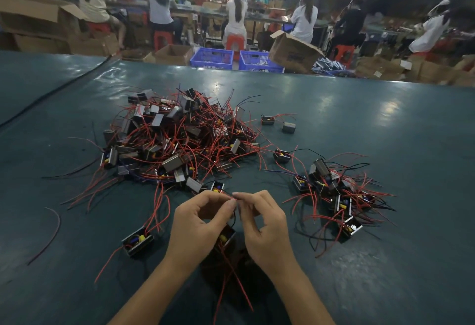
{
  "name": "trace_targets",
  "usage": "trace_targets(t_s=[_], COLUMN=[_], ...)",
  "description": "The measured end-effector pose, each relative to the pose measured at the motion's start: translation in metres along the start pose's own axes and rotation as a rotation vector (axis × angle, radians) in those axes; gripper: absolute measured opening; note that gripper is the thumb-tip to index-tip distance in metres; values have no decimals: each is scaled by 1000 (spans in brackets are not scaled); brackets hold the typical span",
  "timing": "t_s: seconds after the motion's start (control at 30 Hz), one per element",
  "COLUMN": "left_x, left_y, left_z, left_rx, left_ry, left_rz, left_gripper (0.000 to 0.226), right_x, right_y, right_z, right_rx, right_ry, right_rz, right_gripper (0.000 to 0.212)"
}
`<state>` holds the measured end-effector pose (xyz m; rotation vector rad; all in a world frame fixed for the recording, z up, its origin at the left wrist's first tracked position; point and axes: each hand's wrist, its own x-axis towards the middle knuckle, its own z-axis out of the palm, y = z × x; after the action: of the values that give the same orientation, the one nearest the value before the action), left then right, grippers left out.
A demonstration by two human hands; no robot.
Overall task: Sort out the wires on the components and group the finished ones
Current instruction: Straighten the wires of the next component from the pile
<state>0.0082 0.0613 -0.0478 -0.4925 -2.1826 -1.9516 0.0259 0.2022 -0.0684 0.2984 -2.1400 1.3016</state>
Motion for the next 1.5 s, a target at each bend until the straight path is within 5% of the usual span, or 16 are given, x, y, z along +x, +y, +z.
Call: trace_targets(t_s=[1.2,1.5], left_x=[-1,1], left_y=[2,0], left_z=[6,0], left_rx=[-178,-160], left_ry=[68,-31], left_rz=[-104,-113], left_gripper=[10,7], right_x=[-2,-2], right_y=[-2,1], right_z=[0,-3], right_rx=[240,248], right_ry=[-31,-69], right_rz=[143,181], right_gripper=[16,12])
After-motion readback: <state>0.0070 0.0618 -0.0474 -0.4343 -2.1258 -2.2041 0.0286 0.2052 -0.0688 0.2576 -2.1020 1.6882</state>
